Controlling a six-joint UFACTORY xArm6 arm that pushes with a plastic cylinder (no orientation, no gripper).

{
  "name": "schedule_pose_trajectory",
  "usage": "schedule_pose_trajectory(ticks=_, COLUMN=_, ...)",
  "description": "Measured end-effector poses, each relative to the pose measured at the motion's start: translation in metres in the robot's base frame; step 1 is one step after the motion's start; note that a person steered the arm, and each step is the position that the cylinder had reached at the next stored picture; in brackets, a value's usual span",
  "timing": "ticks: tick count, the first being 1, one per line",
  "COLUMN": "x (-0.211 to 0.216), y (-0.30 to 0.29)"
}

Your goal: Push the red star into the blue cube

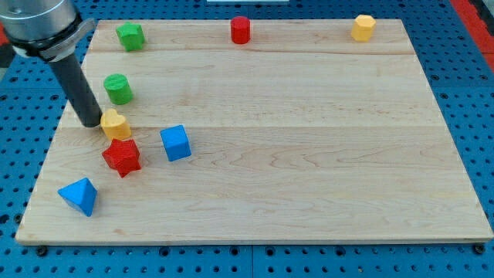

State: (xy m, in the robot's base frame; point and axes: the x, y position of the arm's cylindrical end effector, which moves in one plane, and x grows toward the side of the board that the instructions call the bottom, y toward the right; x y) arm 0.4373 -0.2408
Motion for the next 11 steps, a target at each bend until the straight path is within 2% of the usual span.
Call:
schedule_pose_trajectory(ticks=3, x=0.001, y=-0.018)
schedule_pose_trajectory(ticks=5, x=0.046, y=-0.021)
schedule_pose_trajectory(ticks=6, x=0.075, y=0.003)
schedule_pose_trajectory(ticks=7, x=0.076, y=0.038)
schedule_pose_trajectory(ticks=8, x=0.060, y=0.077)
schedule_pose_trajectory(ticks=10, x=0.055, y=0.173)
schedule_pose_trajectory(ticks=11, x=0.034, y=0.171)
